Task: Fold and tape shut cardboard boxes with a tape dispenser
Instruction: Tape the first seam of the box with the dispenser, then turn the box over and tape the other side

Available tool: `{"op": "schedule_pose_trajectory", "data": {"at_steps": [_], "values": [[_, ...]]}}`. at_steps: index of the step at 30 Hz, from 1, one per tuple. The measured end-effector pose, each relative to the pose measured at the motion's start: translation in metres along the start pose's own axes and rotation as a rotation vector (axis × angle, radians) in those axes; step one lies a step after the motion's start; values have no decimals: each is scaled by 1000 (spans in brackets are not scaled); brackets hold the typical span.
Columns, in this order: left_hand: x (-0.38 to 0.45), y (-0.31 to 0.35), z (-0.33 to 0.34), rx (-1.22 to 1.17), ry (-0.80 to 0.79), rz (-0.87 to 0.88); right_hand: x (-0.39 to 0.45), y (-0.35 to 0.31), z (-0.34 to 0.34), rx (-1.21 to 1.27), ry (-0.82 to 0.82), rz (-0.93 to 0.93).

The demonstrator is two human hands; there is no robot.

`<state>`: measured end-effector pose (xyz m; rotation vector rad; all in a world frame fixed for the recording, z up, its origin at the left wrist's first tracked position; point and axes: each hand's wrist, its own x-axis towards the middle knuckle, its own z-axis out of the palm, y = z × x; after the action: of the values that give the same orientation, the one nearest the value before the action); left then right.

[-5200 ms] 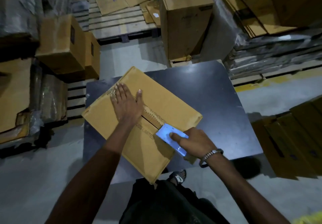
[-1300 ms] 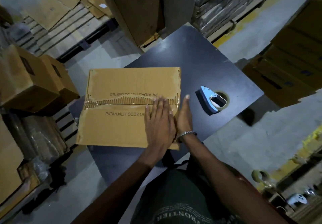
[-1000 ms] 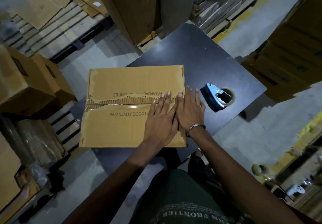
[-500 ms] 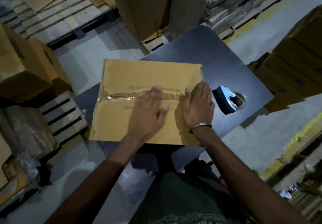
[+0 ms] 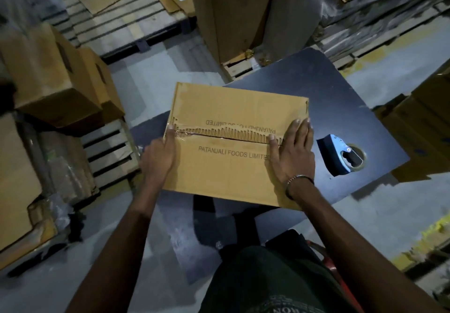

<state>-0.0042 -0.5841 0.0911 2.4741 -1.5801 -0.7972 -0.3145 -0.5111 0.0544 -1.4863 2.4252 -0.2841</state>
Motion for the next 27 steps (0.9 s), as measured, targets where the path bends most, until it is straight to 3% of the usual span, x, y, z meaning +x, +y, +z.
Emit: {"op": "schedule_pose_trajectory", "data": {"at_steps": [7, 12, 15, 18, 20, 22, 24, 27], "values": [[-72, 9, 28, 52, 10, 13, 76, 48, -45, 24, -124, -292], [-109, -8, 52, 90, 40, -27, 93, 58, -57, 109, -107, -220], [-129, 12, 55, 56, 198, -26, 91, 62, -61, 134, -167, -236], [-143, 63, 65, 39, 361, 209, 92, 77, -74, 389, -311, -216], [-144, 103, 82, 36, 318, 420, 92, 100, -76, 687, -358, -8], [-132, 139, 98, 43, 244, 557, 88, 130, -72, 796, -255, 203], [-111, 170, 110, 69, 156, 606, 84, 169, -56, 620, -197, 248], [-79, 211, 123, 157, 95, 620, 83, 224, -32, 293, -239, 194]]}}
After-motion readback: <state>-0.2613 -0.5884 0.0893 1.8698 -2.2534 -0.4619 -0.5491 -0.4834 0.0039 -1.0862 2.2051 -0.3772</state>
